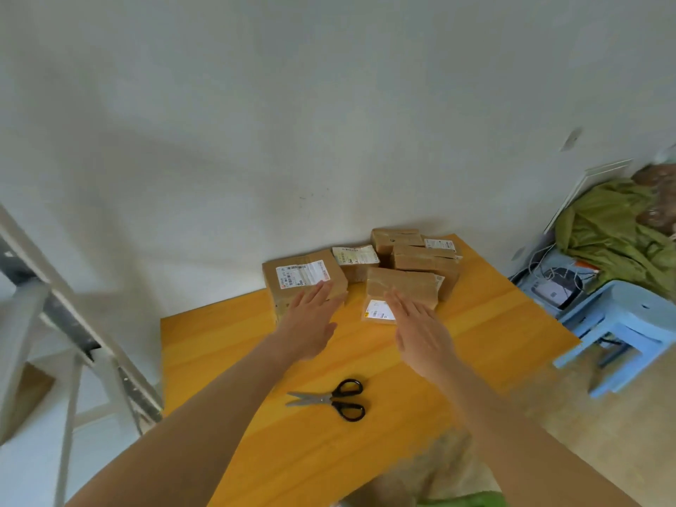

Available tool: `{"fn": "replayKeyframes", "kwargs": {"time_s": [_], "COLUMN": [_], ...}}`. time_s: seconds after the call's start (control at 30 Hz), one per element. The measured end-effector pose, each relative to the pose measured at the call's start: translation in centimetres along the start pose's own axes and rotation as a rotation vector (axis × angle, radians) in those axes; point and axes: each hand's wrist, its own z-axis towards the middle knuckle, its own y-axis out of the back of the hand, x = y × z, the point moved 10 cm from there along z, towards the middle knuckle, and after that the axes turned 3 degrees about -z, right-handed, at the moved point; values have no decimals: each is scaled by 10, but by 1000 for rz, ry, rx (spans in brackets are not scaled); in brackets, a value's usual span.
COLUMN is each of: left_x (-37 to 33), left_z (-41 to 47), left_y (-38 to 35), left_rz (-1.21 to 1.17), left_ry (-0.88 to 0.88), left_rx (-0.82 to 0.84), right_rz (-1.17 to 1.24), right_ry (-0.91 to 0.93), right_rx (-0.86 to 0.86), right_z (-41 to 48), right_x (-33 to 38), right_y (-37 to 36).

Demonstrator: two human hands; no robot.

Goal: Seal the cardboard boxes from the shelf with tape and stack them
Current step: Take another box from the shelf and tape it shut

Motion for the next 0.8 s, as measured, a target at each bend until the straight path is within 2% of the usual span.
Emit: {"fn": "replayKeyframes", "kwargs": {"time_s": [0.43,0.67,0.8], "left_x": [-28,-27,-25], "left_z": [-234,-375,-463], "left_y": [45,31,20], "left_rz": [-98,-92,-108], "left_ry": [-12,125,217], "left_rx": [-152,-133,-117], "right_rz": [64,113,188], "right_ry": [77,149,235], "right_rx": [-87,-81,-11], "right_z": [-154,-240,-301], "right_x": [168,243,299], "right_y": [77,74,58]}}
